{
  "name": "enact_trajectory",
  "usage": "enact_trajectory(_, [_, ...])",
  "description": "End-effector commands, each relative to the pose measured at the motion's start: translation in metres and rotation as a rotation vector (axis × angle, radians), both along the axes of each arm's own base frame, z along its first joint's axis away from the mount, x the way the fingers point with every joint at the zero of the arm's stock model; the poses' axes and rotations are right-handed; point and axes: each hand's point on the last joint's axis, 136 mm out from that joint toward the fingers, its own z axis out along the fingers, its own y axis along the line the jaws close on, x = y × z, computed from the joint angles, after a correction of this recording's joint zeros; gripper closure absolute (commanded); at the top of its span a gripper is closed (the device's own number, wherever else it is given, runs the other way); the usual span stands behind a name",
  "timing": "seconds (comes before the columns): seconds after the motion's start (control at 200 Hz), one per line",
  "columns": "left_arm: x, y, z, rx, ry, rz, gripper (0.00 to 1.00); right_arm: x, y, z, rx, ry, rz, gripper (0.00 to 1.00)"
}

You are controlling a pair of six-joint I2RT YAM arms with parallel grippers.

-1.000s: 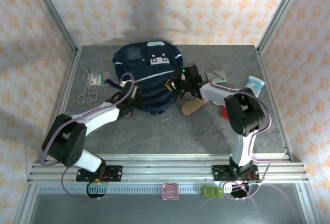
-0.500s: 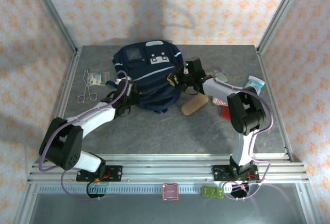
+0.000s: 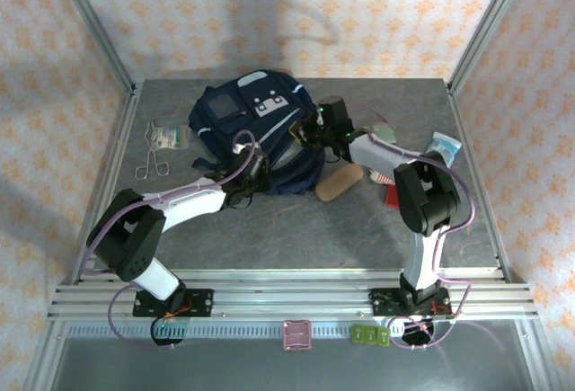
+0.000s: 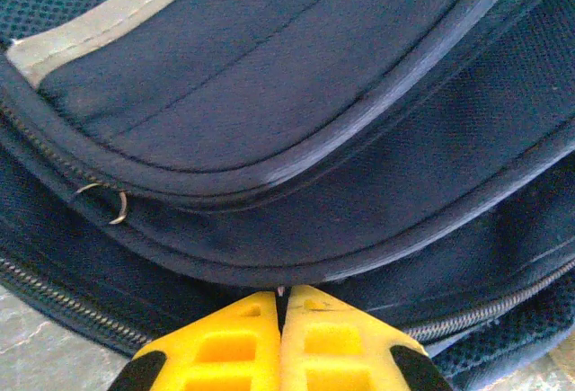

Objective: Pack the student bag

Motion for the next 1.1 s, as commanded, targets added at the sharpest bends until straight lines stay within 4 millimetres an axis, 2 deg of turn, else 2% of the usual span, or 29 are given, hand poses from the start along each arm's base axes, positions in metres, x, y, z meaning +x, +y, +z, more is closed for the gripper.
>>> enact_trajectory(0.0, [0.0,0.007,0.008,0.029,-0.021,0.03,1.0,-0.007,0.011,0.001,0.019,-0.019,0.034,1.0])
enact_trajectory(0.095, [-0.004,0.035,0.003,0.051,-0.012,0.102,1.0,-0.001,0.002,0.002,0.017,-0.03,0.004,1.0])
enact_trajectory(0.25, [-0.016,0.105,-0.009,0.083,0.016,0.28,1.0,0.009,-0.017,0.014,0.019,-0.065,-0.044,1.0])
enact_trajectory(0.3, [-0.018,0.121,-0.01,0.087,0.022,0.32,1.0,0.009,-0.019,0.017,0.018,-0.074,-0.043,1.0])
enact_trajectory(0.325, [-0.019,0.126,-0.009,0.092,0.023,0.331,0.95,0.009,-0.018,0.017,0.017,-0.076,-0.041,1.0])
enact_trajectory(0.37, [-0.018,0.129,-0.005,0.107,0.016,0.329,0.79,0.01,-0.018,0.019,0.022,-0.08,-0.037,1.0])
enact_trajectory(0.43, [-0.014,0.123,0.001,0.1,0.014,0.303,0.63,0.009,-0.015,0.017,0.031,-0.073,-0.029,1.0])
enact_trajectory(0.556, [-0.006,0.097,0.023,0.121,-0.042,0.197,0.49,0.008,-0.01,0.021,0.063,-0.081,-0.017,1.0])
enact_trajectory(0.681, [-0.001,0.057,0.052,0.133,-0.134,0.06,0.38,0.009,-0.006,0.032,0.082,-0.1,0.003,1.0])
enact_trajectory(0.726, [0.0,0.043,0.061,0.134,-0.168,0.012,0.35,0.009,-0.003,0.038,0.093,-0.113,0.011,0.95])
enact_trajectory(0.786, [0.001,0.027,0.071,0.135,-0.214,-0.045,0.31,0.009,-0.002,0.046,0.108,-0.126,0.021,0.8])
enact_trajectory(0.816, [0.002,0.02,0.075,0.14,-0.234,-0.074,0.3,0.008,0.0,0.05,0.122,-0.136,0.031,0.77])
enact_trajectory(0.961, [0.011,0.001,0.082,0.205,-0.286,-0.146,0.27,0.003,0.008,0.069,0.203,-0.169,0.068,0.74])
enact_trajectory(1.096, [0.028,-0.009,0.077,0.305,-0.287,-0.178,0.26,-0.003,0.012,0.079,0.272,-0.182,0.089,0.74])
